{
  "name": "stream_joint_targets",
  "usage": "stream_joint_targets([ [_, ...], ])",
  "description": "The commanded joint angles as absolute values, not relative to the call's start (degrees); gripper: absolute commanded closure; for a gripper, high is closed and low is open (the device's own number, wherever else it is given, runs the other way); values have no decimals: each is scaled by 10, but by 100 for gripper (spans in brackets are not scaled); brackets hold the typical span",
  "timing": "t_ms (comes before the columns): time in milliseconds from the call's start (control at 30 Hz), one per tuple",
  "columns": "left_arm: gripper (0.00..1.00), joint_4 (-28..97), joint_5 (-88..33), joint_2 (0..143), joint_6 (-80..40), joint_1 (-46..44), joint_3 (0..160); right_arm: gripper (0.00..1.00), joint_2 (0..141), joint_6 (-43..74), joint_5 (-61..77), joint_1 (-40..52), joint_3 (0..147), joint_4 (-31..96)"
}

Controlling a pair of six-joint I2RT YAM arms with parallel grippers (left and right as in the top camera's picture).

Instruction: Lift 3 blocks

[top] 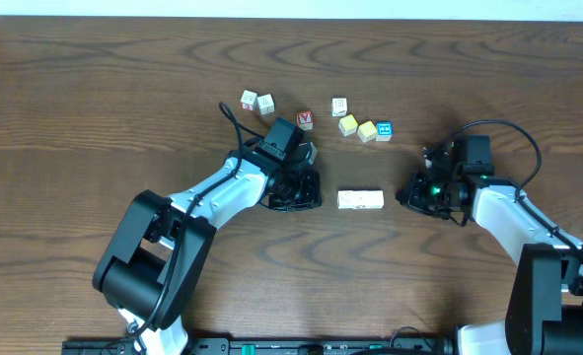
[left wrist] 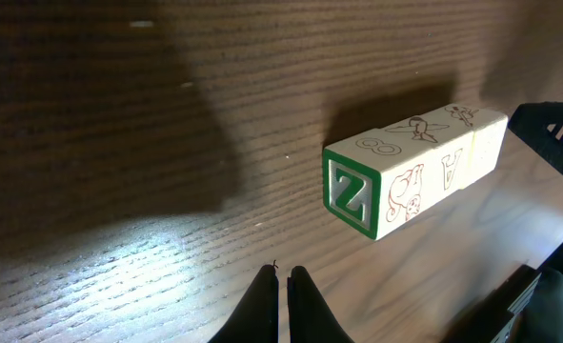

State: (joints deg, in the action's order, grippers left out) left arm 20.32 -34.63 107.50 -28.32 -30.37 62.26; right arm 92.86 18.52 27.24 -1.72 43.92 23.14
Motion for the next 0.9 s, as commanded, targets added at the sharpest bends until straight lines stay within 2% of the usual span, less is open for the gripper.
stream_joint_targets([
  [0,93,203,-356,1082,-282,-298,619,99,930,170,296,-25,426,223],
  [267,93,200,-425,1082,-256,-280,619,99,930,115,437,-72,423,219],
  [867,93,191,-427,1084,-251,-281,619,99,943,147,438,-70,395,180],
])
